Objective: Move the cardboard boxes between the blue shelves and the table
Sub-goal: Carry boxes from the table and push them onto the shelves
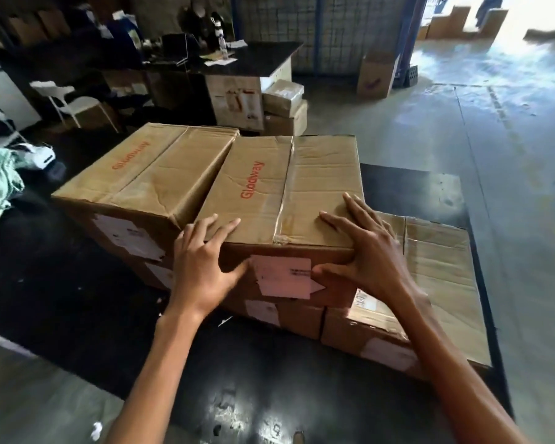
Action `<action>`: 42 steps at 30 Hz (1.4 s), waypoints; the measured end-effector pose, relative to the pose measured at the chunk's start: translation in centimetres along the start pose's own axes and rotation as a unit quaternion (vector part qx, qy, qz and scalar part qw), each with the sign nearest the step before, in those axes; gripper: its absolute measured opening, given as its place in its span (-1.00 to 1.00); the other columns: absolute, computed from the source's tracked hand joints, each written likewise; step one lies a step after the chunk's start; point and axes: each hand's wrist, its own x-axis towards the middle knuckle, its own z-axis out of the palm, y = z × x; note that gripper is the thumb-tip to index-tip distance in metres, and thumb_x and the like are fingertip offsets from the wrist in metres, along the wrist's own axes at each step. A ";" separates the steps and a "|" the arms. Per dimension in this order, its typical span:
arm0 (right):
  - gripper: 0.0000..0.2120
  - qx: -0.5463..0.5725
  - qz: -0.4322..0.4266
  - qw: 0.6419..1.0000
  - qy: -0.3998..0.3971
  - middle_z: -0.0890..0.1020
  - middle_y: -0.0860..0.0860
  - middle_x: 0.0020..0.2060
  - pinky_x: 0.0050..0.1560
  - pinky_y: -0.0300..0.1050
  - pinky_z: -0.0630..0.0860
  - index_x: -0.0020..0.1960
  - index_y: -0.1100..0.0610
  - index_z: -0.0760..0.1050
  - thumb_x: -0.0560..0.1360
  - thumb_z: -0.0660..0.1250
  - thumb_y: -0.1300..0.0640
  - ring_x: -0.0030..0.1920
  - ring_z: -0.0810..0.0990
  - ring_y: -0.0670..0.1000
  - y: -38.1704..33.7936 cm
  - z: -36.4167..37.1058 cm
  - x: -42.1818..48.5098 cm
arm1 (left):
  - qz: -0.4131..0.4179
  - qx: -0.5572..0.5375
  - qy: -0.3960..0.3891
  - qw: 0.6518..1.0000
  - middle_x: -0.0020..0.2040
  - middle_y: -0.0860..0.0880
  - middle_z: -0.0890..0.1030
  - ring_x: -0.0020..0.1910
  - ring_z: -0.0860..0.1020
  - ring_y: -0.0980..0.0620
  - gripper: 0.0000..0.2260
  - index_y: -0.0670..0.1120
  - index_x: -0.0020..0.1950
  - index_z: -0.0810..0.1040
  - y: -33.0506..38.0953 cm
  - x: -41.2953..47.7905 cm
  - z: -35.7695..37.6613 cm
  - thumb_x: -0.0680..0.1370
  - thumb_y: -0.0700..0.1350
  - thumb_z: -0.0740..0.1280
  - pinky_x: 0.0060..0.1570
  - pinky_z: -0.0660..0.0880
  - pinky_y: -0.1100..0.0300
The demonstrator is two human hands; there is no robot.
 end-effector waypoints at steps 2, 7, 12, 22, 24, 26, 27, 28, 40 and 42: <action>-0.07 0.042 0.012 0.999 0.023 0.14 0.05 0.66 0.56 0.27 0.24 0.53 -0.19 0.41 0.22 0.50 -0.45 0.66 0.11 0.10 1.8 -0.5 -0.6 | -0.004 -0.048 0.038 0.998 0.36 -0.07 0.49 0.34 0.42 -0.10 -0.28 0.01 0.50 0.48 0.2 -0.5 0.6 0.38 0.12 0.58 0.38 0.38 -0.07; 0.10 0.157 0.048 0.982 0.095 0.19 -0.03 0.65 0.53 0.00 0.25 0.62 -0.09 0.25 0.20 0.61 -0.33 0.62 0.23 0.00 3.6 1.0 -2.2 | -0.114 -0.270 0.065 0.954 0.47 0.14 0.37 0.48 0.34 0.18 -0.04 0.14 0.62 0.21 -0.4 -2.2 3.5 0.32 0.18 0.61 0.44 0.32 0.14; 0.16 0.286 0.099 0.944 0.132 0.30 -0.45 0.47 0.35 -0.42 0.38 0.65 -0.19 0.07 0.24 0.64 -0.31 0.45 0.33 -0.36 3.4 4.2 -3.4 | -0.171 -0.434 0.091 0.880 0.53 0.31 0.31 0.49 0.35 0.27 0.04 0.23 0.62 0.12 -2.0 -3.5 6.7 0.28 0.18 0.66 0.40 0.38 0.35; 0.24 0.346 0.126 0.913 0.178 0.46 -0.38 0.40 0.27 -0.45 0.46 0.66 -0.12 0.06 0.19 0.72 -0.21 0.37 0.47 -0.32 2.3 5.4 -4.2 | -0.235 -0.455 0.049 0.858 0.28 0.21 0.62 0.27 0.59 0.22 -0.01 0.20 0.50 0.33 -2.0 -4.4 8.0 0.15 0.31 0.67 0.32 0.54 0.07; 0.27 0.334 0.105 0.914 0.204 0.32 -0.44 0.47 0.28 -0.55 0.36 0.68 -0.17 -0.04 0.22 0.72 -0.14 0.43 0.37 -0.36 1.2 4.2 -3.9 | -0.211 -0.444 0.073 0.868 0.22 0.38 0.60 0.22 0.58 0.33 0.02 0.21 0.52 0.29 -0.9 -3.8 6.3 0.15 0.36 0.64 0.21 0.55 0.31; 0.28 0.321 0.085 0.914 0.233 0.26 -0.46 0.50 0.30 -0.54 0.35 0.68 -0.15 -0.06 0.23 0.71 -0.14 0.45 0.33 -0.37 0.2 2.9 -3.6 | -0.187 -0.418 0.103 0.883 0.23 0.44 0.54 0.26 0.54 0.34 0.06 0.22 0.56 0.22 0.5 -2.9 4.1 0.16 0.40 0.61 0.25 0.52 0.32; 0.27 0.311 0.079 0.914 0.248 0.25 -0.43 0.52 0.35 -0.46 0.37 0.68 -0.15 -0.06 0.23 0.70 -0.20 0.47 0.33 -0.34 -0.3 2.1 -3.4 | -0.178 -0.400 0.117 0.892 0.29 0.41 0.50 0.31 0.50 0.30 0.07 0.24 0.58 0.17 1.3 -2.5 3.0 0.17 0.41 0.59 0.34 0.50 0.18; 0.27 0.298 0.077 0.915 0.262 0.24 -0.40 0.54 0.40 -0.36 0.38 0.67 -0.17 -0.06 0.22 0.68 -0.27 0.49 0.33 -0.31 -0.8 1.2 -3.4 | -0.170 -0.379 0.129 0.901 0.34 0.41 0.43 0.35 0.43 0.31 0.08 0.27 0.60 0.12 2.0 -2.1 1.9 0.18 0.41 0.57 0.40 0.44 0.04; 0.23 0.259 -0.012 0.898 0.355 0.28 -0.67 0.33 0.06 -0.28 0.54 0.68 -0.12 -0.11 0.28 0.52 -0.48 0.23 0.44 -0.54 -7.8 -6.8 -4.9 | -0.042 -0.319 0.253 0.912 0.58 0.18 0.28 0.43 0.30 0.40 0.11 0.33 0.63 -0.07 7.2 -4.0 -11.4 0.28 0.33 0.57 0.32 0.39 0.17; 0.21 0.275 -0.046 0.896 0.345 0.30 -0.65 0.33 0.03 -0.48 0.48 0.67 -0.14 -0.10 0.29 0.54 -0.43 0.23 0.45 -0.52 -9.7 -7.5 -5.1 | -0.040 -0.302 0.281 0.910 0.56 0.19 0.32 0.43 0.33 0.38 0.11 0.29 0.64 -0.05 7.0 -5.5 -13.6 0.29 0.32 0.57 0.27 0.36 0.28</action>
